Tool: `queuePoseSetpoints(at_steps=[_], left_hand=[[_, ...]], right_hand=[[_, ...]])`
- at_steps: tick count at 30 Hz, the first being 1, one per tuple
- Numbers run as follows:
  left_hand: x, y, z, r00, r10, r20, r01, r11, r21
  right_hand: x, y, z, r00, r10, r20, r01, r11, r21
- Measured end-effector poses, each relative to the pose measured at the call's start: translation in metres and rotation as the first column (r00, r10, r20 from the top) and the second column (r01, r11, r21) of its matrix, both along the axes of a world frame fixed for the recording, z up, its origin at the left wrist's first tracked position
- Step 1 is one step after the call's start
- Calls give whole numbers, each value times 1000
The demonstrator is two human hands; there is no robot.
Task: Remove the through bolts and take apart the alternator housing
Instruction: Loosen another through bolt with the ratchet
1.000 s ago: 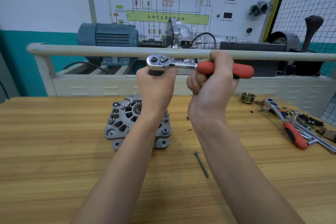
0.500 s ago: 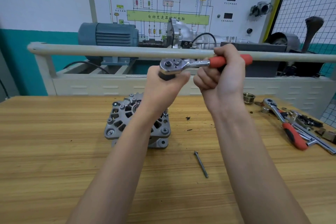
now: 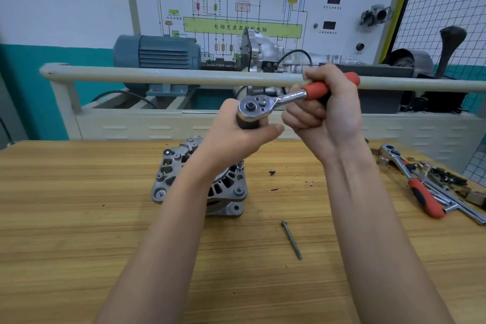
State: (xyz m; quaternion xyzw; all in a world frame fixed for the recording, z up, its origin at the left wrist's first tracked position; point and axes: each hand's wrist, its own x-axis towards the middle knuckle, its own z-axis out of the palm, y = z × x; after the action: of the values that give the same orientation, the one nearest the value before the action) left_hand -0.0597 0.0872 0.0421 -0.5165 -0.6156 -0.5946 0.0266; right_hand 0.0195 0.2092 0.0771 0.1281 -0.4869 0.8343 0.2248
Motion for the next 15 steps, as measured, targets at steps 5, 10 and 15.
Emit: queuePoseSetpoints(at_steps=[5,10,15], left_hand=[[4,17,-1,965,117,236,-180,946,268],[8,29,-4,887,266,377,-417,812,408],[-2,9,-1,990,55,127,-77,982,175]], right_hand=[[-5,-21,-6,961,-277,-16,267,938,-223],[-6,-40,-11,894,-441,-84,409,878,-250],[-1,-13,-2,979,-201,-30,199,978,-64]])
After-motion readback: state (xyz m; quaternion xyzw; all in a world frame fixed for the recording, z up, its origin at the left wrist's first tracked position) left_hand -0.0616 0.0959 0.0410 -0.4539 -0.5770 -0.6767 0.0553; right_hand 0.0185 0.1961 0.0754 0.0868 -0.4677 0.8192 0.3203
